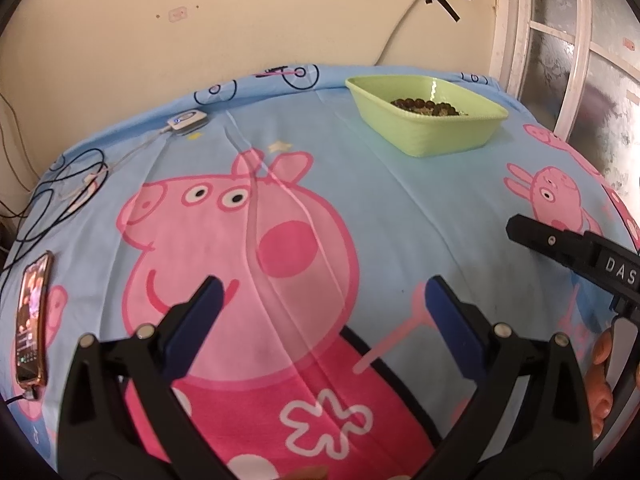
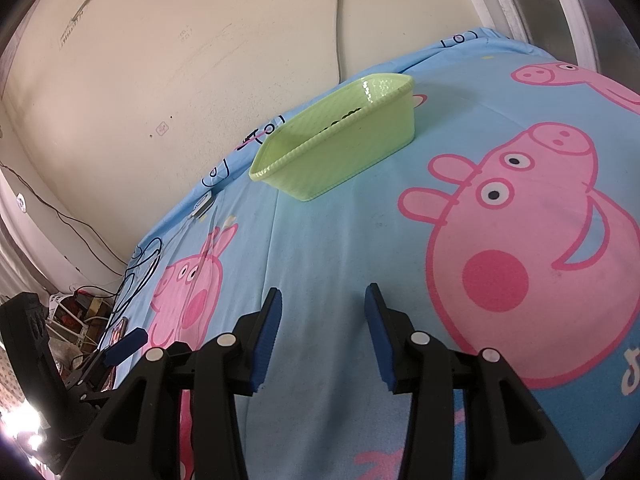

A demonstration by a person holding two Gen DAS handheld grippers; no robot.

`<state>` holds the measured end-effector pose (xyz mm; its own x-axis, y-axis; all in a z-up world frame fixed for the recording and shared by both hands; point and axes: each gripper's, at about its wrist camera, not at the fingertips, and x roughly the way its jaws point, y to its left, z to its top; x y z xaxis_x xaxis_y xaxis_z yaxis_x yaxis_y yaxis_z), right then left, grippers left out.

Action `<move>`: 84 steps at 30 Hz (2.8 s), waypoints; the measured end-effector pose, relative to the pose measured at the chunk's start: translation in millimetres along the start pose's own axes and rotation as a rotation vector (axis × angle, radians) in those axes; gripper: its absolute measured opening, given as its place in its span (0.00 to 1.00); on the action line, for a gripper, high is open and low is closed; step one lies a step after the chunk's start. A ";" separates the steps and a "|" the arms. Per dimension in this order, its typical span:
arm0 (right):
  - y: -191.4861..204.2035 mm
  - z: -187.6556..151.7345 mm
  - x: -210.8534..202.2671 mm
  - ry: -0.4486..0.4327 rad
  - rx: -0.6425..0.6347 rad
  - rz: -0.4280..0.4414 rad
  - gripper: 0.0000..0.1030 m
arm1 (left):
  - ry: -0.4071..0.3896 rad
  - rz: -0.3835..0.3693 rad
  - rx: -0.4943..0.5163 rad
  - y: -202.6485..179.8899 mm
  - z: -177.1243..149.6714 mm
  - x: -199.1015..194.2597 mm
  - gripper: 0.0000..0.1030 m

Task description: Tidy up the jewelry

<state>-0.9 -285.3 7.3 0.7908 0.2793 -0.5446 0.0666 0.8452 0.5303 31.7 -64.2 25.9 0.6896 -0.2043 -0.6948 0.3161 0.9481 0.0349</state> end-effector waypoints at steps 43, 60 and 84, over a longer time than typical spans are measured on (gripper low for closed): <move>-0.3 -1.9 0.3 -0.001 0.003 0.000 0.19 | 0.017 -0.009 0.023 -4.7 0.1 2.2 0.94; -0.2 -1.8 0.3 -0.001 0.003 -0.001 0.19 | 0.024 -0.015 0.038 -5.6 -2.0 4.5 0.94; 0.1 -1.8 0.3 -0.001 0.002 -0.001 0.19 | 0.028 -0.024 0.052 -7.5 -3.1 5.0 0.94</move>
<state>-1.7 -284.3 6.0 0.7912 0.2779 -0.5447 0.0690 0.8445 0.5311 30.9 -71.5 20.0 0.6634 -0.2190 -0.7155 0.3659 0.9290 0.0549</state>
